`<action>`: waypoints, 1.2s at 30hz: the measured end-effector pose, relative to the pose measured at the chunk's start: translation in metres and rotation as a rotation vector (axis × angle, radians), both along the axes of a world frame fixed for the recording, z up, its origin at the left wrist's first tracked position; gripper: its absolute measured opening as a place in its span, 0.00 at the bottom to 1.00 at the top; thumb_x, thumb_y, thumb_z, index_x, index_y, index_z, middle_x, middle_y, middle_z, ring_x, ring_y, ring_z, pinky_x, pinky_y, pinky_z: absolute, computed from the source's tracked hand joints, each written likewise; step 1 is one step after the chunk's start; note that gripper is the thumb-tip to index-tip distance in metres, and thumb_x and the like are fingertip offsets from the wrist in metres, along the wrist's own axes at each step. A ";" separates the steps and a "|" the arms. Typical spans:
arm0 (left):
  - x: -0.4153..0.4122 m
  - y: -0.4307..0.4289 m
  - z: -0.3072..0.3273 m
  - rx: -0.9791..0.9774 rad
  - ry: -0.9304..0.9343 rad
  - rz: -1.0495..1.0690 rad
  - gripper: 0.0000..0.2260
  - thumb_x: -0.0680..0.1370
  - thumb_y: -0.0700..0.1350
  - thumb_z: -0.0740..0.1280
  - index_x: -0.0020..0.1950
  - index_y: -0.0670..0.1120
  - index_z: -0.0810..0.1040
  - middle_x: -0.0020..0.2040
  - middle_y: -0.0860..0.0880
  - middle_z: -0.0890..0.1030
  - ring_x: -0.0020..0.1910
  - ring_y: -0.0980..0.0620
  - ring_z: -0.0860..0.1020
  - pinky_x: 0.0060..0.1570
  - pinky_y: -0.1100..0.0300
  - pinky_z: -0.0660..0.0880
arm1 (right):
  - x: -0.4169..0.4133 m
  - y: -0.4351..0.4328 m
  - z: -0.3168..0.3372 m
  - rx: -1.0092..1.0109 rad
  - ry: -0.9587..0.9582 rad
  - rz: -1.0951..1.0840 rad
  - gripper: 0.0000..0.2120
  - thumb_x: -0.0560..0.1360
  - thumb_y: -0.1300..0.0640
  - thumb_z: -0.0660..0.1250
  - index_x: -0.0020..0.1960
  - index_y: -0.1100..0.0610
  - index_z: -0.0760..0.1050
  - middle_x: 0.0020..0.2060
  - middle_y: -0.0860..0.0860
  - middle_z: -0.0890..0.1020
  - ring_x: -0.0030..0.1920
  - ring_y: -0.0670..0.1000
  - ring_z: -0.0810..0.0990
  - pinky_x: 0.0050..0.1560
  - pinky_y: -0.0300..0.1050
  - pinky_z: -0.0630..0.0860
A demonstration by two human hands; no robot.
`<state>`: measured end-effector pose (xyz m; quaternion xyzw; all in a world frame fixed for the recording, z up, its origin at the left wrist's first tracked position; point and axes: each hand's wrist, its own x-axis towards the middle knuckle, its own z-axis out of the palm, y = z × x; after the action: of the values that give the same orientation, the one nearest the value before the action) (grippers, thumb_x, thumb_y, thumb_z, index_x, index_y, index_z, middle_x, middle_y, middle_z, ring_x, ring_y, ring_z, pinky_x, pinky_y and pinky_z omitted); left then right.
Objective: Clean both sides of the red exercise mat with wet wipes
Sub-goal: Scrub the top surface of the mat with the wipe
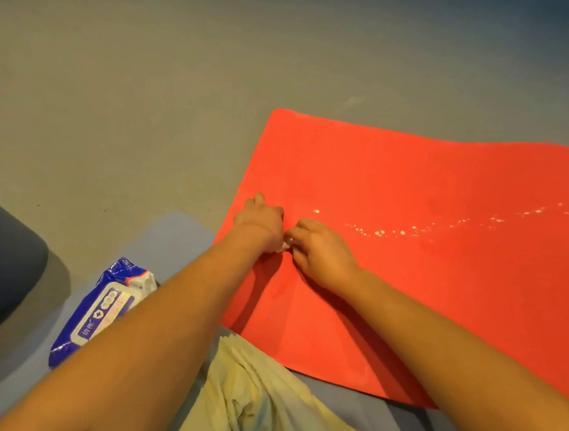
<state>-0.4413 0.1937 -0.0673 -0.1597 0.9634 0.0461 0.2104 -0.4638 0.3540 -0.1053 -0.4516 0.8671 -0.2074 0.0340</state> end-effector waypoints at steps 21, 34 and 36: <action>0.008 0.000 -0.007 0.087 0.008 -0.042 0.58 0.59 0.75 0.77 0.82 0.55 0.59 0.74 0.38 0.59 0.77 0.36 0.57 0.72 0.42 0.68 | 0.082 0.051 0.008 -0.051 -0.048 0.068 0.08 0.77 0.58 0.63 0.54 0.54 0.79 0.49 0.49 0.76 0.48 0.54 0.76 0.48 0.54 0.75; -0.015 0.006 -0.018 0.153 0.249 0.005 0.32 0.70 0.62 0.74 0.68 0.46 0.73 0.68 0.46 0.70 0.70 0.39 0.68 0.66 0.41 0.72 | 0.057 0.032 0.007 -0.047 0.013 0.093 0.08 0.80 0.53 0.64 0.53 0.47 0.82 0.46 0.48 0.77 0.47 0.53 0.75 0.45 0.52 0.75; -0.016 0.005 -0.017 0.172 0.261 0.013 0.26 0.72 0.55 0.71 0.66 0.46 0.74 0.66 0.45 0.70 0.69 0.39 0.69 0.64 0.41 0.73 | 0.041 0.022 0.004 -0.037 0.028 -0.042 0.09 0.78 0.52 0.63 0.51 0.48 0.82 0.45 0.48 0.78 0.45 0.55 0.75 0.43 0.55 0.76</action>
<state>-0.4576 0.1985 -0.0843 -0.1399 0.9741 0.1499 0.0958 -0.4231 0.3757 -0.1017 -0.4367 0.8728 -0.2176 0.0095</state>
